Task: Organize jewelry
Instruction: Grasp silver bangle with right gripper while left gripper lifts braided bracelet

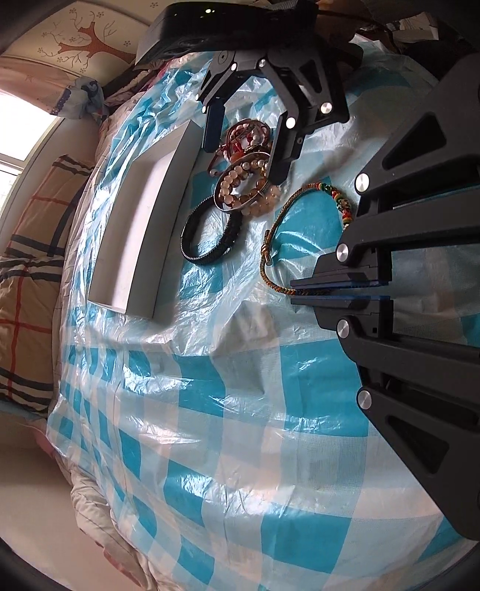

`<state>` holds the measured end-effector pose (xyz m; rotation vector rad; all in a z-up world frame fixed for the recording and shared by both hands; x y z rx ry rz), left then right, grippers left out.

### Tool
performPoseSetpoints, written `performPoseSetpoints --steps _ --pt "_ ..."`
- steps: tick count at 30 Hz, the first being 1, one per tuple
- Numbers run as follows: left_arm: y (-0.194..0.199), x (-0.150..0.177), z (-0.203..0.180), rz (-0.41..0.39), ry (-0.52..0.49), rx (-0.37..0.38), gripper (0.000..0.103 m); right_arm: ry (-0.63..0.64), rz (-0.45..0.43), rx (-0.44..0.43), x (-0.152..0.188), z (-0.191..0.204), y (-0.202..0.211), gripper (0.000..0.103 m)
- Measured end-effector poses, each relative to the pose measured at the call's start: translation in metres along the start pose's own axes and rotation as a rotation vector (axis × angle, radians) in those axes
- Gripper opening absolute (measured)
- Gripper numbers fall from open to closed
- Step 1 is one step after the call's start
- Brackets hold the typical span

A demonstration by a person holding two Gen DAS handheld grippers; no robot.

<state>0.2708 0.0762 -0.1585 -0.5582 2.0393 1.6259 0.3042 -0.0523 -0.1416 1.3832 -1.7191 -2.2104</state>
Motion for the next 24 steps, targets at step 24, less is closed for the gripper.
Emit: performPoseSetpoints --steps 24 --pt "0.045 -0.047 -0.057 -0.134 -0.120 0.066 0.003 -0.255 -0.236 0.072 0.024 -0.049 0.102 0.062"
Point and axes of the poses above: each gripper's, at about its wrist camera, not at the fingertips, and y roughly against the way its jaws point, z to its left, x to its underside, the point moved 6 cm from there along -y, roughly the way its jaws point
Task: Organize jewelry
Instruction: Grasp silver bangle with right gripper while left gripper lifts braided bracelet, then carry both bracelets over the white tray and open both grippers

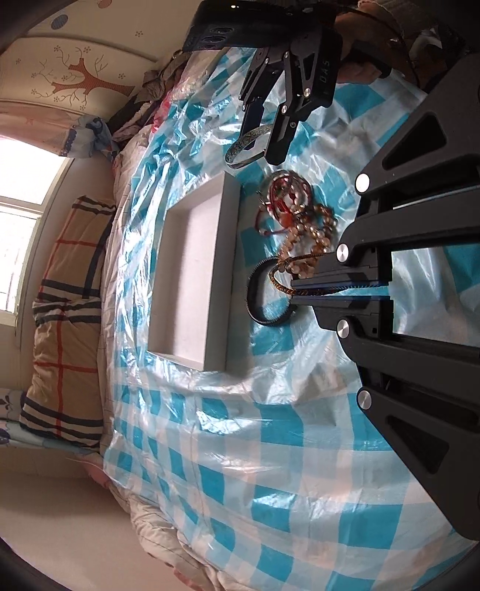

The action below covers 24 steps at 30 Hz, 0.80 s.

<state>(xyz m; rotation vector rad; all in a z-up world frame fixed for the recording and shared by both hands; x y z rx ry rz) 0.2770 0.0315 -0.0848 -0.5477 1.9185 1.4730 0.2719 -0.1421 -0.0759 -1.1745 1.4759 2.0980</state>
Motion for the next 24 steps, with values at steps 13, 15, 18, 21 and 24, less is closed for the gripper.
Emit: performPoseSetpoints --steps 13,15,18,21,24 --pt "-0.013 -0.052 -0.031 -0.071 -0.022 0.042 0.003 0.004 -0.079 0.055 -0.021 -0.028 0.005 0.062" --pt "-0.018 -0.056 -0.033 -0.075 -0.025 0.044 0.003 0.002 -0.082 0.057 -0.023 -0.031 0.002 0.062" --pt "-0.024 -0.064 -0.035 -0.082 -0.027 0.047 0.003 0.000 -0.084 0.061 -0.025 -0.036 -0.002 0.062" --pt "-0.031 -0.070 -0.036 -0.088 -0.022 0.050 0.003 -0.003 -0.083 0.061 -0.028 -0.040 -0.009 0.062" --pt "-0.039 -0.075 -0.036 -0.095 -0.018 0.051 0.003 -0.001 -0.083 0.064 -0.031 -0.042 -0.016 0.062"
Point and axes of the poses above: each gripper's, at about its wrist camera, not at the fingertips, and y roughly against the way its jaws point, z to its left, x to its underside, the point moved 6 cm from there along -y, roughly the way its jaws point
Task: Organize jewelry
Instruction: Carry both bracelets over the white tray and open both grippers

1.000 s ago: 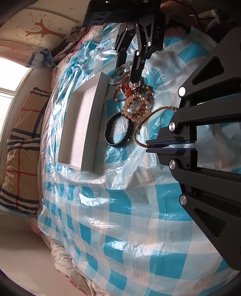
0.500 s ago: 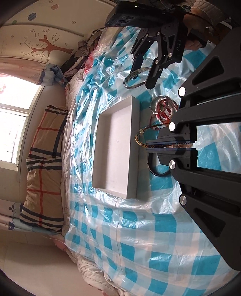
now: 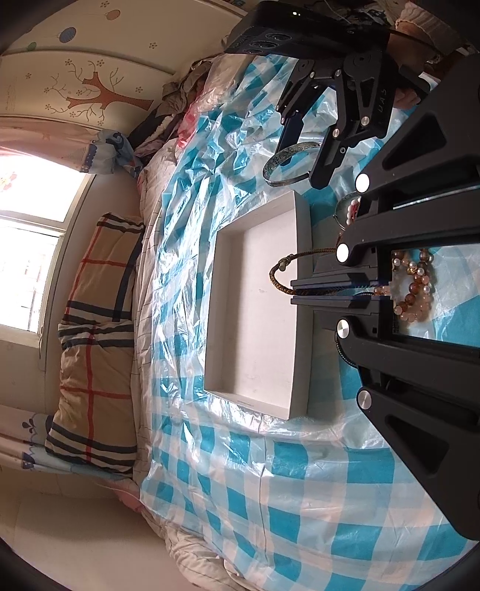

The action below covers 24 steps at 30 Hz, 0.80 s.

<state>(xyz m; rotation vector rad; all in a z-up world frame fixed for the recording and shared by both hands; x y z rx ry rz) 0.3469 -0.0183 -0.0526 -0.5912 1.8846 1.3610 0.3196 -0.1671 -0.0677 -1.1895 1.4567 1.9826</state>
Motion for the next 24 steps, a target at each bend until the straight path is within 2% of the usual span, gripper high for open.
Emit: performPoseSetpoints --steps 19,24 --pt "-0.065 -0.028 0.011 -0.024 0.014 -0.017 0.003 0.008 -0.017 0.034 -0.024 -0.021 -0.046 0.062" --pt "-0.088 -0.040 0.023 -0.040 0.045 -0.042 0.003 0.021 -0.036 0.077 -0.035 -0.029 -0.068 0.062"
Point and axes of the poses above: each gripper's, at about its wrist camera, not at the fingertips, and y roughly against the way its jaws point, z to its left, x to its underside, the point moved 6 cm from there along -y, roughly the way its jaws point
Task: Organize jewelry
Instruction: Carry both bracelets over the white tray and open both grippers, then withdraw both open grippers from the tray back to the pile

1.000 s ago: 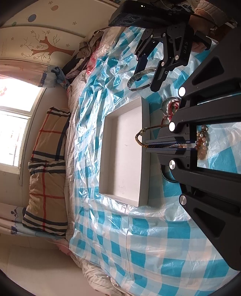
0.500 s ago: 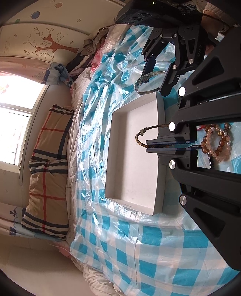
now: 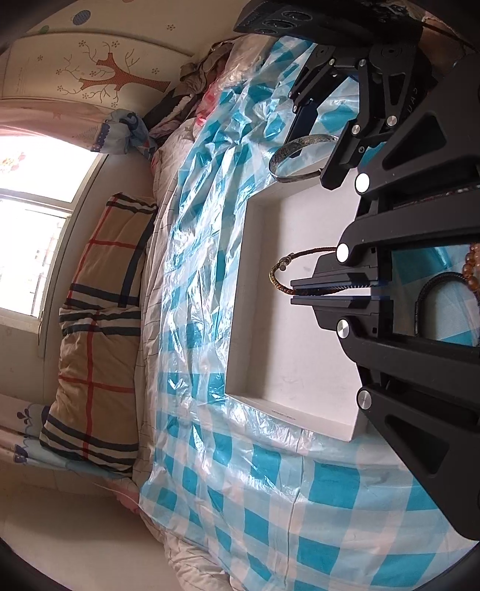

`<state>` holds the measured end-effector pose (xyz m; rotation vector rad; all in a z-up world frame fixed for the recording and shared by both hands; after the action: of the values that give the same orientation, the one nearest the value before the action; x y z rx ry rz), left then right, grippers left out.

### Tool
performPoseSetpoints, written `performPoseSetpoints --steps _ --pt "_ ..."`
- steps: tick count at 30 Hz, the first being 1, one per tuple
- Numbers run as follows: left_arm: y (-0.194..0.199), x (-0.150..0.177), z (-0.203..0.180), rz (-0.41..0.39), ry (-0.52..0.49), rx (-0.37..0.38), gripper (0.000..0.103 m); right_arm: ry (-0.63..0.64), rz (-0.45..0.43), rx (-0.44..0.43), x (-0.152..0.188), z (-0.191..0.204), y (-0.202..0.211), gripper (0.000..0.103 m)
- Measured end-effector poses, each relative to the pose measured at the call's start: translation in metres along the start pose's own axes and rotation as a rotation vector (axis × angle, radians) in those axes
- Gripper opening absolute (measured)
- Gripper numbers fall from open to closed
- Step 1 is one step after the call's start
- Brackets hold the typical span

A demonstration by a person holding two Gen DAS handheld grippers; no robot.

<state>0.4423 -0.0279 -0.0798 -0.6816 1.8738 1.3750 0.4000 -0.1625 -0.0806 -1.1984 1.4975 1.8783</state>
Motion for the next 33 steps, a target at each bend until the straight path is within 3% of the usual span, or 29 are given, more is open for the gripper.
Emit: performPoseSetpoints --steps 2,4,6,16,19,24,28,33 --pt "-0.016 -0.002 0.006 0.012 -0.001 -0.031 0.003 -0.002 0.013 0.039 0.000 -0.007 -0.015 0.062" --pt "-0.033 -0.001 0.013 0.041 -0.012 -0.064 0.003 -0.012 0.047 0.056 0.003 -0.013 -0.029 0.073" --pt "-0.046 0.003 0.019 0.078 -0.023 -0.087 0.004 -0.022 0.065 0.057 0.008 -0.016 -0.032 0.073" --pt "-0.060 0.045 0.035 0.275 -0.070 -0.149 0.015 -0.062 0.076 0.044 0.025 -0.021 0.010 0.075" --pt "-0.050 0.049 0.030 0.302 -0.069 -0.141 0.016 -0.073 0.074 0.041 0.029 -0.023 0.029 0.075" --pt "-0.014 0.052 0.026 0.275 -0.060 -0.147 0.017 -0.082 0.087 0.024 0.040 -0.020 0.058 0.077" --pt "0.029 0.062 0.028 0.237 -0.026 -0.143 0.036 -0.097 0.133 -0.003 0.057 -0.013 0.073 0.077" --pt "0.067 0.094 0.027 0.244 -0.016 -0.139 0.037 -0.117 0.178 -0.038 0.085 0.000 0.087 0.077"
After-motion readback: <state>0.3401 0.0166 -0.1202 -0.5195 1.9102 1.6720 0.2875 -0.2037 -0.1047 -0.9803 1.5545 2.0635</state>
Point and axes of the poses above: each gripper's, at about its wrist camera, not at the fingertips, and y roughly against the way its jaws point, z to its left, x to its underside, the point moved 6 cm from there along -y, roughly the way its jaws point
